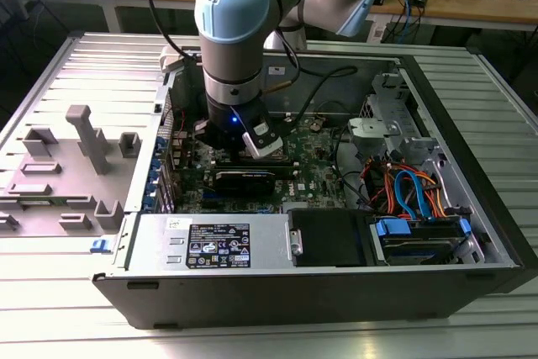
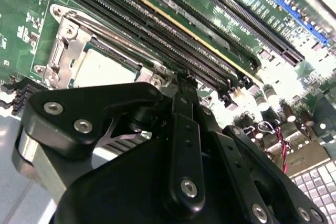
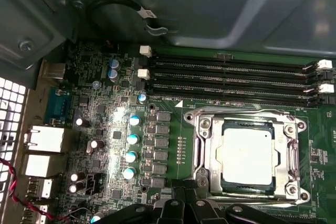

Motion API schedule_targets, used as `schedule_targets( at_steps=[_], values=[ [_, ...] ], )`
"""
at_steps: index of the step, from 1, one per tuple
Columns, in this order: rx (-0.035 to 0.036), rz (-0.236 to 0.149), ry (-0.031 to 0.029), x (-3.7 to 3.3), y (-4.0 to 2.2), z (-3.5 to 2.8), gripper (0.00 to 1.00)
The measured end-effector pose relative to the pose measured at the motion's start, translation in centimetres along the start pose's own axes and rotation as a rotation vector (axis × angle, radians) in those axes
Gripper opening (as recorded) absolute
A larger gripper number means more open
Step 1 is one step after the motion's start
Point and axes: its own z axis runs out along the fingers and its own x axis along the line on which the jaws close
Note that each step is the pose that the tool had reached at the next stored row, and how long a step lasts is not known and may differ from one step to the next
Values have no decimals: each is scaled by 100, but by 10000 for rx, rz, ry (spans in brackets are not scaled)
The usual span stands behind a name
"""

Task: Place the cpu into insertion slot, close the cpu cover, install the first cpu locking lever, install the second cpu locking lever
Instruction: 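Install the second cpu locking lever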

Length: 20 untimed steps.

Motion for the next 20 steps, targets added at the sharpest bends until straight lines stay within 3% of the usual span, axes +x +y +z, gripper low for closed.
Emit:
schedule_targets(
  at_steps=[2,7,20],
  values=[
    [4,0,2,1,4,-20,11],
    [2,0,0,-1,26,-145,11],
    [2,1,1,-1,31,-178,11]
  ],
)
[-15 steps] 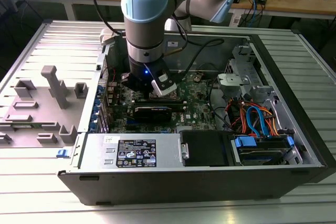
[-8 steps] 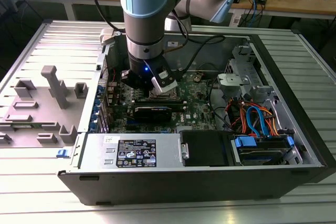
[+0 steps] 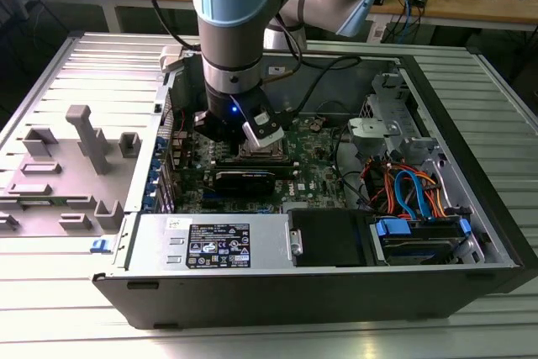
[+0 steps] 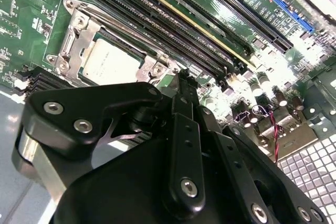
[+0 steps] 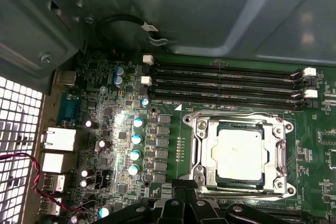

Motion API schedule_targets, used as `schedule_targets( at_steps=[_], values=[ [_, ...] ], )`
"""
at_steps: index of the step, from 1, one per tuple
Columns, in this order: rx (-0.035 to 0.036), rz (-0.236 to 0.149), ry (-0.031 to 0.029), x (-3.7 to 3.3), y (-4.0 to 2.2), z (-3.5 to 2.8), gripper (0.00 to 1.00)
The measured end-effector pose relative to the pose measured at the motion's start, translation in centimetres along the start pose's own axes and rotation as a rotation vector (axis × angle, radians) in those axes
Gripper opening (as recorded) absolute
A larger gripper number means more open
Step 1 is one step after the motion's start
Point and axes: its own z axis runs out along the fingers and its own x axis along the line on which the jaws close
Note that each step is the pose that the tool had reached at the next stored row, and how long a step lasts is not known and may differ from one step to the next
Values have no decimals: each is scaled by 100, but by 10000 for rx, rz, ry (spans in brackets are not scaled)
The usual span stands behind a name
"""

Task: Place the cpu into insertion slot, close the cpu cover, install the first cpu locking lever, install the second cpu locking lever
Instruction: 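Install the second cpu locking lever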

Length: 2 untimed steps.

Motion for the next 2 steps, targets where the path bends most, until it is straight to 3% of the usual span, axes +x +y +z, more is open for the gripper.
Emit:
schedule_targets(
  at_steps=[2],
  values=[
    [-1,0,0,0,0,-1,11]
  ],
)
